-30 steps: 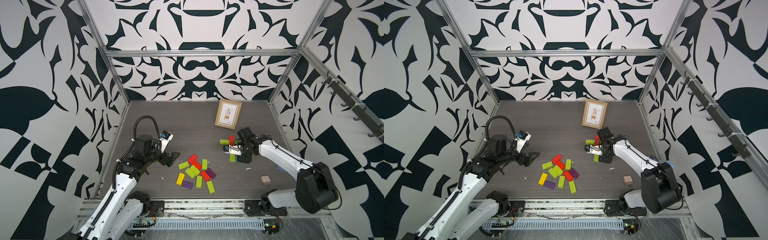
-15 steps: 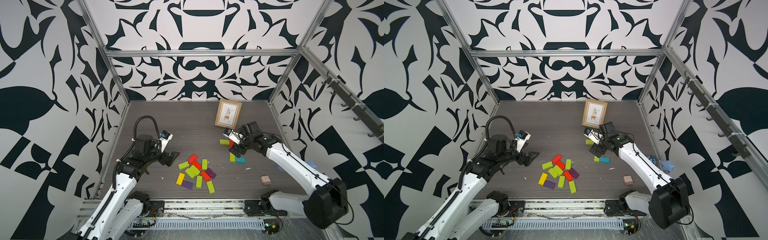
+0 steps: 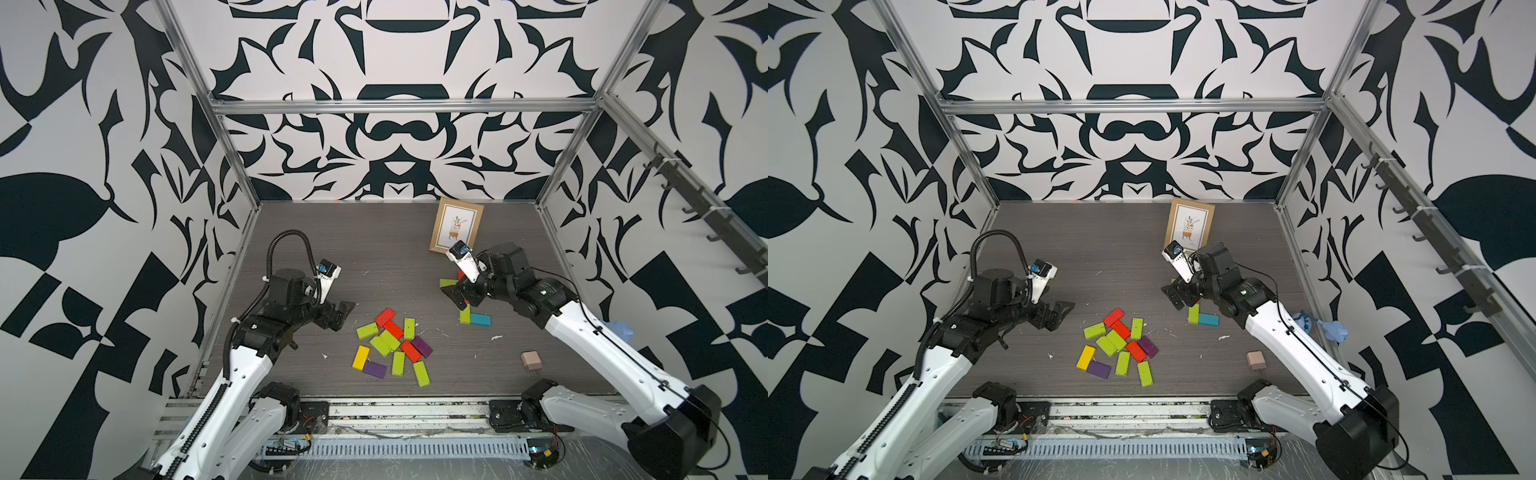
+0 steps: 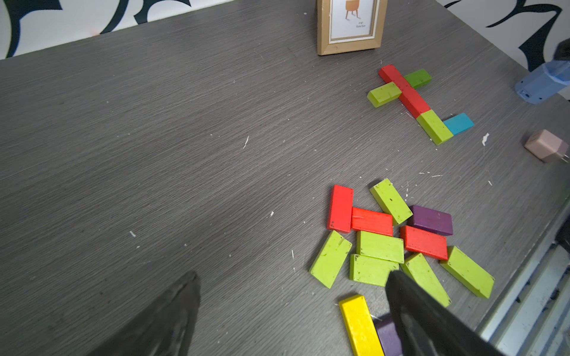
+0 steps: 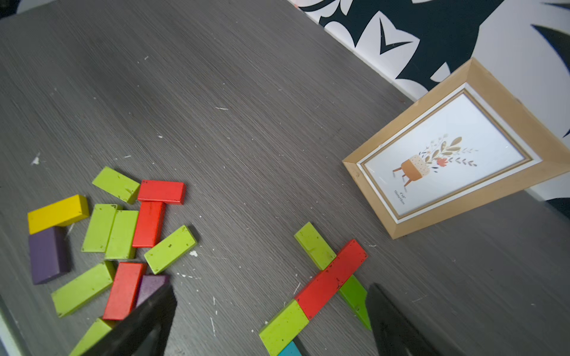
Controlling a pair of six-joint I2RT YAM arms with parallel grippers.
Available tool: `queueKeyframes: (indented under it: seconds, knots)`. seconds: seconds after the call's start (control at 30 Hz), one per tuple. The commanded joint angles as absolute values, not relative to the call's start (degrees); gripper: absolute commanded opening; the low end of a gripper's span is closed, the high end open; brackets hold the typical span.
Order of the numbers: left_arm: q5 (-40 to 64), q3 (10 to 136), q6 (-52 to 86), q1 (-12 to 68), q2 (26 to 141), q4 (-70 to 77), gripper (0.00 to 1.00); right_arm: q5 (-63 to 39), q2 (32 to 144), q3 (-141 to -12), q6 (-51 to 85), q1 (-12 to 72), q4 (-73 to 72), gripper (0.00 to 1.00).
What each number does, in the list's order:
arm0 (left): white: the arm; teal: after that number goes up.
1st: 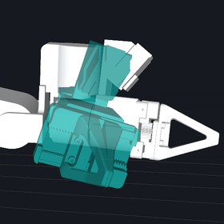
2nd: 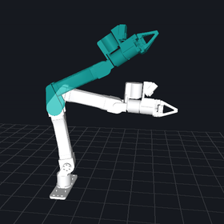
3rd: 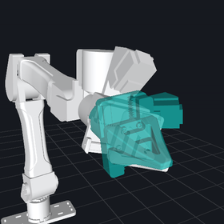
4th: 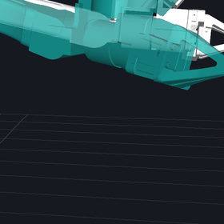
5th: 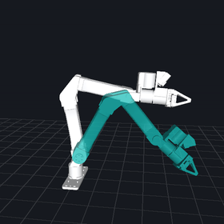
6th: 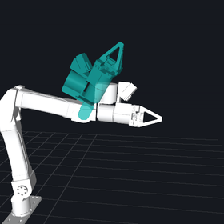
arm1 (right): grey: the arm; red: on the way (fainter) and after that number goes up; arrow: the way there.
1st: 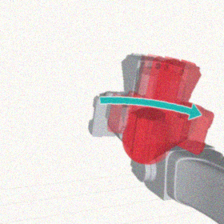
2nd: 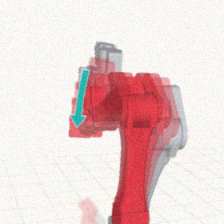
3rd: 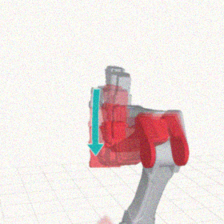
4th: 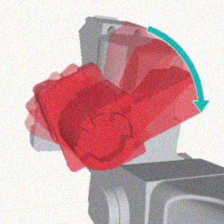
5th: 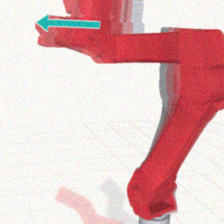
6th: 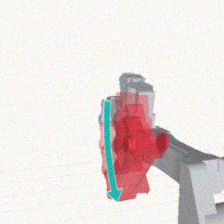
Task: Assemble the letter t with building blocks
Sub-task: Pick up the building block from the center of the board.
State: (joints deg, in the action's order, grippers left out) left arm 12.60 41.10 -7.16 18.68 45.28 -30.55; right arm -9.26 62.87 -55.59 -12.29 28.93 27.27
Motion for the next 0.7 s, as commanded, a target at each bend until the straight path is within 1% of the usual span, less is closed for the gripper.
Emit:
queueKeyframes:
  seconds: [0.0, 0.1, 0.2, 0.3, 0.43, 0.53, 0.67]
  knots:
    - [9.2, 42.1, -5.1, 18.8, 44.5, -31.8, 0.98, -10.7, 64.3, -57.0, -3.5, 29.1, 26.9, 0.98]
    - [7.0, 42.7, -3.9, 18.8, 44.6, -32.0, 0.98, -7.6, 65.4, -56.1, 2.0, 29.4, 26.9, 0.96]
    - [5.3, 43.2, -2.5, 18.8, 44.4, -32.2, 0.98, -1.2, 65.2, -53.9, 6.8, 30.9, 26.1, 0.96]
    - [3.6, 42.8, -1.3, 18.8, 43.8, -31.9, 0.99, 4.6, 65.7, -53.1, 10.3, 33.3, 27.8, 0.94]
    - [2.2, 41.4, -0.4, 18.8, 42.7, -31.5, 0.99, 9.5, 67.3, -53.1, 15.6, 36.7, 30.8, 0.92]
    - [0.8, 41.3, -0.3, 18.8, 42.1, -31.5, 0.99, 11.5, 70.0, -53.4, 19.8, 39.0, 32.4, 0.88]
    - [-1.9, 41.6, -0.2, 18.8, 42.4, -31.8, 0.99, 17.3, 74.9, -54.6, 24.8, 43.6, 34.3, 0.85]
